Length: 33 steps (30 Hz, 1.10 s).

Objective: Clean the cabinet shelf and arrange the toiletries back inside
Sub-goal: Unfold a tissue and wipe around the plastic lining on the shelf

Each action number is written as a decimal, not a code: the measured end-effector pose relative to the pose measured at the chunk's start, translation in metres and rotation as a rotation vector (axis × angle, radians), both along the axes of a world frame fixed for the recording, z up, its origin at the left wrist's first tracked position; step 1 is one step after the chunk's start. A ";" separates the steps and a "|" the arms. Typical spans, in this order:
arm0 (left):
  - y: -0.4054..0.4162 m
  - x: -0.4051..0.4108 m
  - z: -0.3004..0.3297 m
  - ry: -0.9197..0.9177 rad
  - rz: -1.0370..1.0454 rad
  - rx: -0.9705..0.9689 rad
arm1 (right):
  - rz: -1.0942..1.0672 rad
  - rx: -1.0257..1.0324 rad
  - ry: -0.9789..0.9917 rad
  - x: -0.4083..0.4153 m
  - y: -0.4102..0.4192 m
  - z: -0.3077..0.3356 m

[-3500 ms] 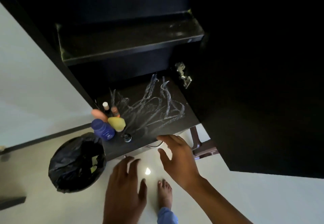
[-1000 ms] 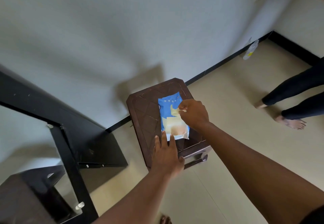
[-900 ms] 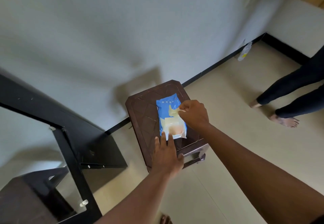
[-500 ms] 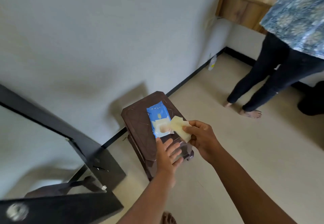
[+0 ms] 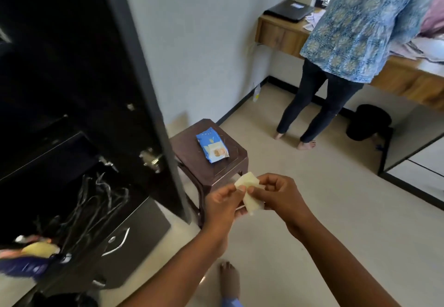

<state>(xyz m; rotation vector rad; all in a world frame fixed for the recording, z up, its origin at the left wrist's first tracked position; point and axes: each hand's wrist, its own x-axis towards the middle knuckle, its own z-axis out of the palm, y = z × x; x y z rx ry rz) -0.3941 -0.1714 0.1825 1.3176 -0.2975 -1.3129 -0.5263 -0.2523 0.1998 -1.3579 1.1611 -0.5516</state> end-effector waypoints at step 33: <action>0.123 0.353 -0.183 -0.003 0.819 0.302 | 0.774 -0.708 0.363 0.412 0.116 -0.209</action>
